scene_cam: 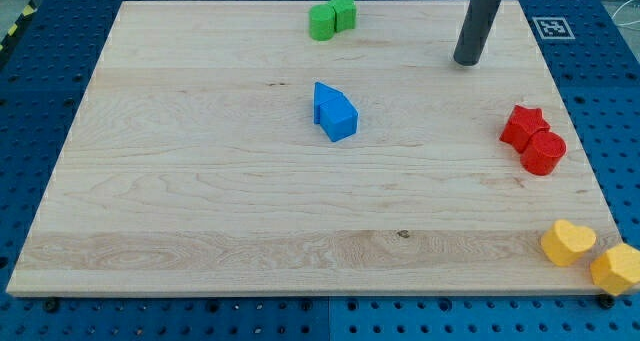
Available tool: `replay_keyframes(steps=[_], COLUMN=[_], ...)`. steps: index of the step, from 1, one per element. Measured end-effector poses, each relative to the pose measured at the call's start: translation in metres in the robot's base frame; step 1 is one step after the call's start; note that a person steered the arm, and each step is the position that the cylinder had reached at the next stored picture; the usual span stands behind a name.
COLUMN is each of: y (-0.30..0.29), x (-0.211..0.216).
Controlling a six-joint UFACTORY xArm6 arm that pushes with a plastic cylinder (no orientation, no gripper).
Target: Move your arm towards the center of the board
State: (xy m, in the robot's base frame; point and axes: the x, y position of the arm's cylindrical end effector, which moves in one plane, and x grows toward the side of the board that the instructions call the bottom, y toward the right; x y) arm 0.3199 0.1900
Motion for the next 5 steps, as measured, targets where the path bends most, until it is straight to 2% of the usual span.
replay_keyframes(steps=[4,5], y=[-0.011,-0.028], x=[0.010,0.023])
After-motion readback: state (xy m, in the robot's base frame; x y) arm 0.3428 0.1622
